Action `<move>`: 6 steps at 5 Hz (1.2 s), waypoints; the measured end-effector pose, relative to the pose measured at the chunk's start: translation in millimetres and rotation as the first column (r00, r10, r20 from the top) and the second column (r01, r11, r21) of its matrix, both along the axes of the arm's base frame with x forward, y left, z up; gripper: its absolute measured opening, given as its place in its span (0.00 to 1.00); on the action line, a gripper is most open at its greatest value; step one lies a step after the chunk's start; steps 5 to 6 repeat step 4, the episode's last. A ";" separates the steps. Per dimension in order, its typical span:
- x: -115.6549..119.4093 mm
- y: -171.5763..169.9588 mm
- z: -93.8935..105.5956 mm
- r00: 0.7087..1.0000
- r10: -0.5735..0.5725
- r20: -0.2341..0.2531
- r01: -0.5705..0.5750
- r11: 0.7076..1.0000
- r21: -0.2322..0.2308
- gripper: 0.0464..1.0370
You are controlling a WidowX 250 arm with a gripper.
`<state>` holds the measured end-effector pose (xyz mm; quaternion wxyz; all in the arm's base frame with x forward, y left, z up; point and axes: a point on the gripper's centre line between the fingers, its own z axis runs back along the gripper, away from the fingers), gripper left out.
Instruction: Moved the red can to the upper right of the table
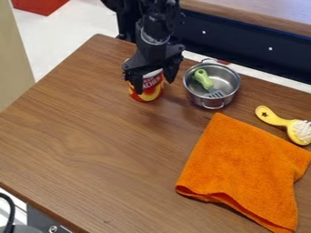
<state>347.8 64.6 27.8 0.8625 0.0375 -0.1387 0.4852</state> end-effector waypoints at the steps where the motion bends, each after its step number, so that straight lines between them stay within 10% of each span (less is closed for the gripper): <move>1: -8.3 -5.6 11.6 1.000 0.008 0.010 -0.007 1.000 -0.013 0.96; 6: -43.1 4.7 24.2 0.992 0.114 0.054 -0.116 0.993 0.032 0.96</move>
